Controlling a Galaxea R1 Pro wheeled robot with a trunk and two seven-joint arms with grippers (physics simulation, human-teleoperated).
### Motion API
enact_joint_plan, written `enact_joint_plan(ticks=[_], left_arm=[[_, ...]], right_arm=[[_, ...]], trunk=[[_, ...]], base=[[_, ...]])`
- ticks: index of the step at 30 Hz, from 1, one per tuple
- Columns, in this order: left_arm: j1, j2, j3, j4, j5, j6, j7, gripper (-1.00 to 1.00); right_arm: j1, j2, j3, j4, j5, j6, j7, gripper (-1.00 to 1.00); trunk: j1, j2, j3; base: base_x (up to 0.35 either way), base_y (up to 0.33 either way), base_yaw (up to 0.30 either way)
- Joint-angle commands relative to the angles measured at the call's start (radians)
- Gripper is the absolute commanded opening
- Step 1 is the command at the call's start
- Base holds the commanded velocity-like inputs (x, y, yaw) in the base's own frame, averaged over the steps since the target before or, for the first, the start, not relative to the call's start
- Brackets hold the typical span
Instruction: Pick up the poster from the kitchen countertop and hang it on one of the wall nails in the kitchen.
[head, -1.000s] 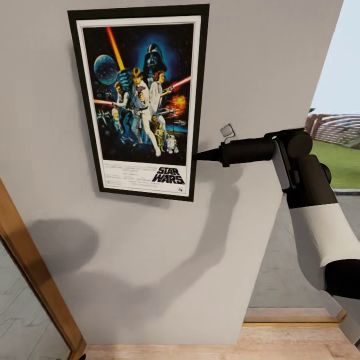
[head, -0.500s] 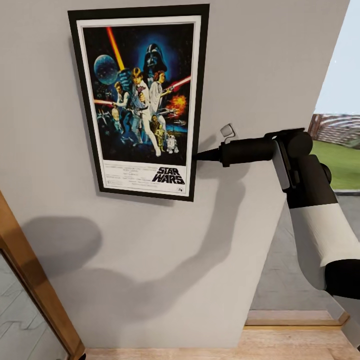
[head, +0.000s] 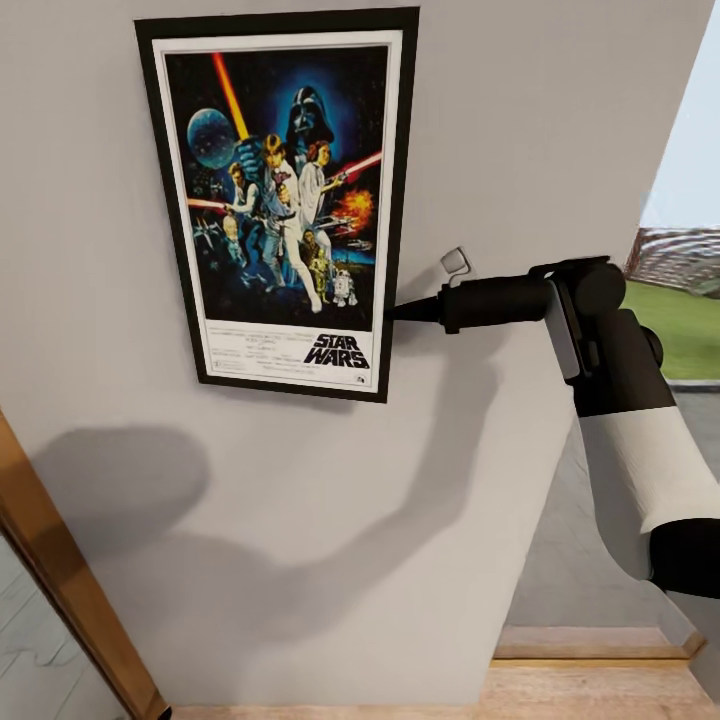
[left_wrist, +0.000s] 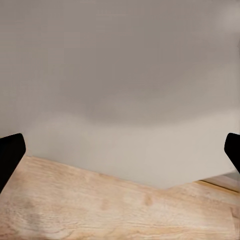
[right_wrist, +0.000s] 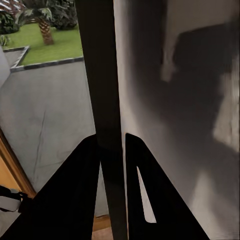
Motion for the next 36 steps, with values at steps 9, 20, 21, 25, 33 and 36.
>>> enact_joint_plan(ticks=[9,20,21,25,33,36], left_arm=[[-0.001,0.000,0.005,0.001,-0.005,-0.005,-0.003,1.00],[-0.001,0.000,0.005,0.001,-0.005,-0.005,-0.002,1.00],[-0.001,0.000,0.005,0.001,-0.004,-0.005,-0.003,1.00],[-0.001,0.000,0.005,0.001,-0.004,-0.005,-0.002,1.00],[-0.001,0.006,0.005,0.001,-0.005,-0.005,-0.003,1.00],[-0.001,0.006,0.005,0.001,-0.005,-0.005,-0.003,1.00]], right_arm=[[-0.001,-0.001,0.002,-0.001,-0.009,0.012,-0.002,-1.00],[-0.001,-0.001,0.002,-0.003,-0.009,0.012,-0.002,-1.00],[-0.001,-0.001,0.002,-0.003,-0.009,0.012,-0.002,-1.00],[-0.001,-0.001,0.002,-0.003,-0.009,0.012,-0.002,-1.00],[-0.001,-0.001,0.002,-0.003,-0.009,0.012,-0.002,-1.00],[-0.001,-0.001,0.002,-0.003,-0.009,0.012,-0.002,-1.00]], trunk=[[0.001,-0.002,-0.002],[0.001,-0.002,-0.002],[0.001,-0.002,-0.002],[0.001,-0.002,-0.002],[0.001,-0.002,-0.002],[0.001,-0.002,-0.002]], base=[[0.097,0.000,0.000],[0.000,0.000,0.000],[0.000,0.000,0.000],[0.000,0.000,0.000],[0.000,0.000,0.000],[0.000,0.000,0.000]])
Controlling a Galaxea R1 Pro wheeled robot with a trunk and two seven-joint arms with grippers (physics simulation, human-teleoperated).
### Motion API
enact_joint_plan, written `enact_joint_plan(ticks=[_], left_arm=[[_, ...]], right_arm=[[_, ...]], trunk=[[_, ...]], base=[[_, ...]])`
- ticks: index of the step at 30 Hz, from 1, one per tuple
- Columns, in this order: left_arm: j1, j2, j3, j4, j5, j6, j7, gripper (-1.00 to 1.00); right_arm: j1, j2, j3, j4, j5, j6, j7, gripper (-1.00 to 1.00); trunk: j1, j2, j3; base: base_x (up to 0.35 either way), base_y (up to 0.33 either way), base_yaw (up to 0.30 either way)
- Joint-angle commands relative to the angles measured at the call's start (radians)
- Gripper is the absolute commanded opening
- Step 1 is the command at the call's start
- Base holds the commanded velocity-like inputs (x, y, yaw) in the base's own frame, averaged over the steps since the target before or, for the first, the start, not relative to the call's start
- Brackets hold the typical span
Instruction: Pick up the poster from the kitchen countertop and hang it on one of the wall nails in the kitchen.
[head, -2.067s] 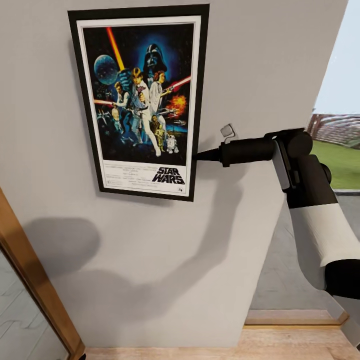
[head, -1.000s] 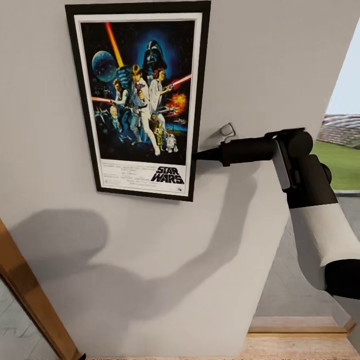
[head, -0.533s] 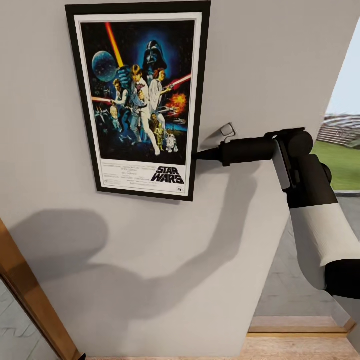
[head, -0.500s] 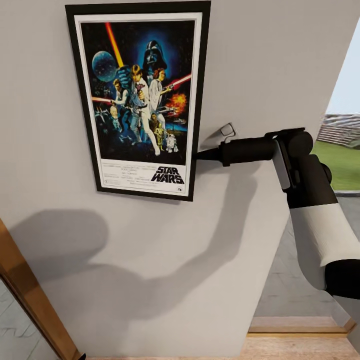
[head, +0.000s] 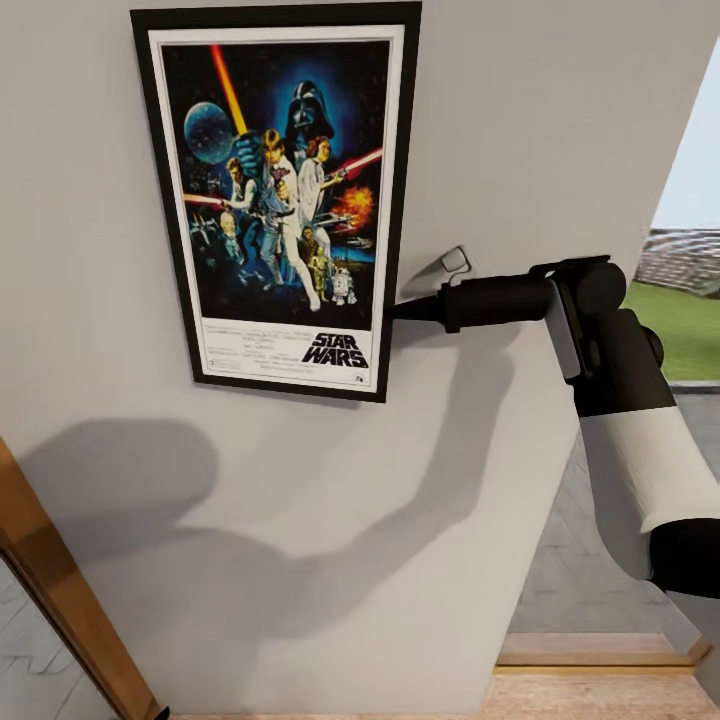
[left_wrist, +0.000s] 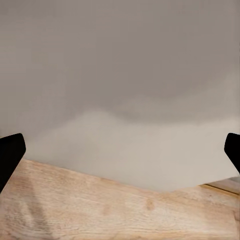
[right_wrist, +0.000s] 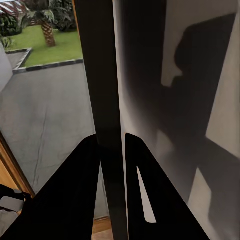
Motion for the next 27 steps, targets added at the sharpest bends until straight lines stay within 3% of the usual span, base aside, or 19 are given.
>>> enact_joint_plan(ticks=[1,14,27], left_arm=[[-0.001,0.000,0.005,0.001,-0.005,-0.005,-0.003,1.00],[-0.001,0.000,0.005,0.001,-0.005,-0.005,-0.003,1.00],[-0.001,0.000,0.005,0.001,-0.004,-0.005,-0.003,1.00]], right_arm=[[-0.001,-0.001,0.002,0.001,0.005,0.006,-0.003,-1.00],[0.000,-0.001,0.005,-0.003,0.003,0.005,-0.002,-1.00],[0.040,-0.008,0.007,-0.055,-0.003,0.003,0.001,-1.00]], trunk=[[0.001,-0.002,-0.002],[0.001,-0.002,-0.002],[0.001,-0.002,-0.002]], base=[[0.000,0.000,0.000],[0.000,0.000,0.000],[0.000,0.000,0.000]])
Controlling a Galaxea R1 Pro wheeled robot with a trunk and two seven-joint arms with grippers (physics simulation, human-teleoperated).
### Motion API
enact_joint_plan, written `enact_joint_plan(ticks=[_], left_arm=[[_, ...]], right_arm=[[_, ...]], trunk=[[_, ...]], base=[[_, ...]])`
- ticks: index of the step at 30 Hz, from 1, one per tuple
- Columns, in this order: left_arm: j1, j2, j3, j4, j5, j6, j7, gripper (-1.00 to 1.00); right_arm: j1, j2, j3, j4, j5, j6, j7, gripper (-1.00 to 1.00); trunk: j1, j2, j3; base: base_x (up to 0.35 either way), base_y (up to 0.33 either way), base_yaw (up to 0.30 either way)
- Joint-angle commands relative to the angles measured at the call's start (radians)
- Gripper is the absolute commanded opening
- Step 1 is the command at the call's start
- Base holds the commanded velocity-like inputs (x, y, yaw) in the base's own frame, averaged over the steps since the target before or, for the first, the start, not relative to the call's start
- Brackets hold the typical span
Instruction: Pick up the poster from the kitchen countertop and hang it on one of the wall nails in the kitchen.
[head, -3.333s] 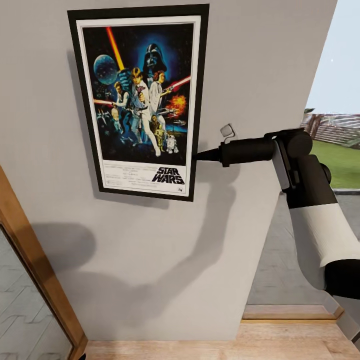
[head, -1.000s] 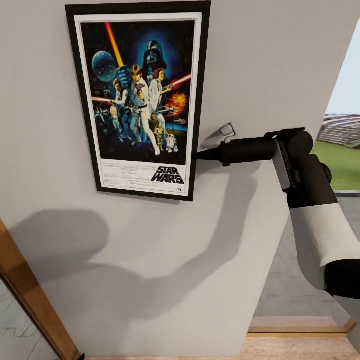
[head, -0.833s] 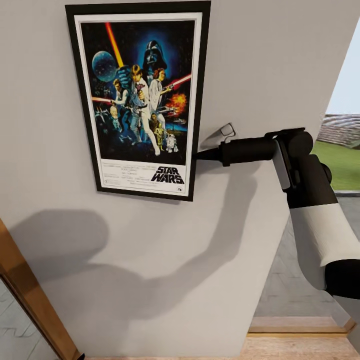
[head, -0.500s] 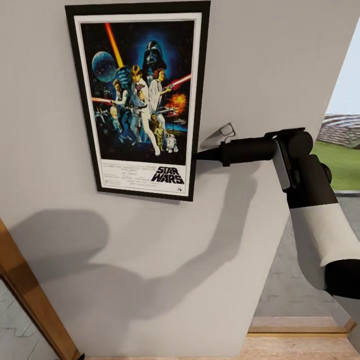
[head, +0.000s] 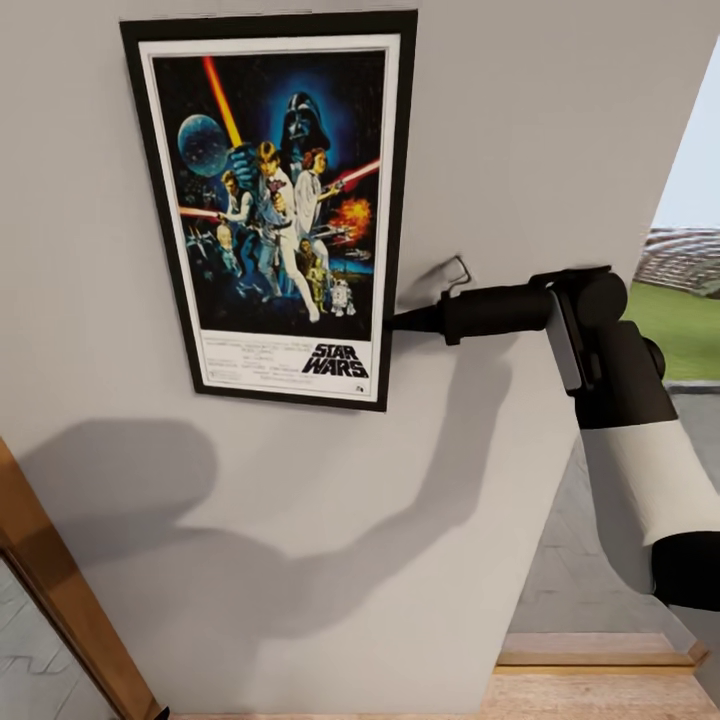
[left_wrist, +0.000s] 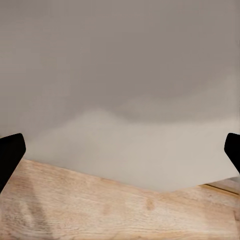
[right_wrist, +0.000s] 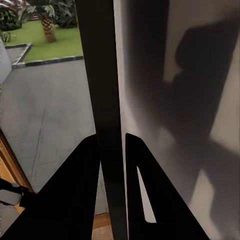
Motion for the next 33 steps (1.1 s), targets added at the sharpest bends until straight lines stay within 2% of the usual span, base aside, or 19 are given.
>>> enact_joint_plan(ticks=[1,14,33], left_arm=[[-0.001,0.000,0.005,0.001,-0.005,-0.005,-0.003,1.00],[-0.001,0.000,0.005,0.001,-0.005,-0.005,-0.003,1.00],[-0.001,0.000,0.005,0.001,-0.005,-0.004,-0.003,1.00]], right_arm=[[0.002,-0.001,0.002,-0.003,-0.009,0.011,-0.002,-1.00],[0.043,-0.002,0.002,-0.039,-0.012,0.011,-0.001,-1.00],[0.069,-0.002,0.001,-0.042,-0.013,0.011,-0.001,-1.00]], trunk=[[0.001,-0.002,-0.002],[0.001,-0.002,-0.002],[0.001,-0.002,-0.002]], base=[[0.000,0.000,0.000],[0.000,0.000,0.000],[0.000,0.002,0.000]])
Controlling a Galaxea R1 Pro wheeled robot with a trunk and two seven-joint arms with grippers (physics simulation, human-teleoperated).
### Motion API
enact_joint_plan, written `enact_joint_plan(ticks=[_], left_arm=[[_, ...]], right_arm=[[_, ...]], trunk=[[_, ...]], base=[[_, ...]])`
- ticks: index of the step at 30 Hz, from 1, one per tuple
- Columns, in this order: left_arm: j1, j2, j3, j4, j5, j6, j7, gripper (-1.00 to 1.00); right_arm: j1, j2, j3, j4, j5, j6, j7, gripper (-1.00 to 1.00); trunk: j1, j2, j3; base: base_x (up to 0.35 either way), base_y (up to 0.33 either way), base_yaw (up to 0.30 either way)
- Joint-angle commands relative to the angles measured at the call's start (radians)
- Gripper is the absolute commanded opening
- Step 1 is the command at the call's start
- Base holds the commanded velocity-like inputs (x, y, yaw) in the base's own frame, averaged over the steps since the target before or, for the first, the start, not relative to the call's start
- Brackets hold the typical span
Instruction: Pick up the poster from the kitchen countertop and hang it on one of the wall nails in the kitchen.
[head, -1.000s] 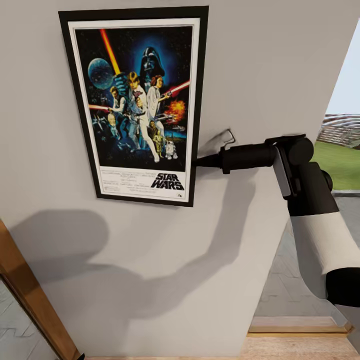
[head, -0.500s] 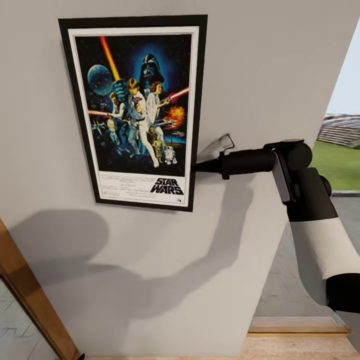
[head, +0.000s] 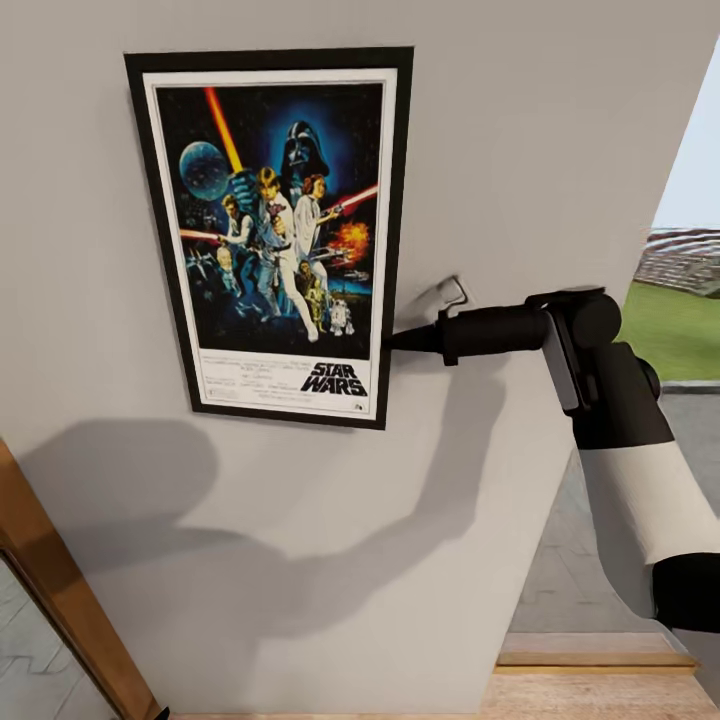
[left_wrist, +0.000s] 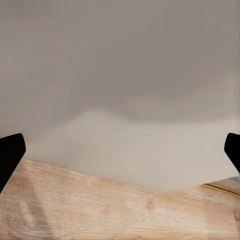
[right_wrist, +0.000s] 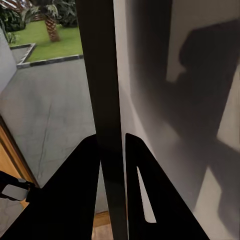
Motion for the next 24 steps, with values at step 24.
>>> enact_joint_plan(ticks=[24], left_arm=[[-0.001,0.000,0.005,0.001,-0.004,-0.005,-0.002,1.00]], right_arm=[[0.000,-0.001,0.002,-0.035,-0.009,0.011,-0.002,-1.00]], trunk=[[0.001,-0.002,-0.002]], base=[[0.000,0.043,0.000]])
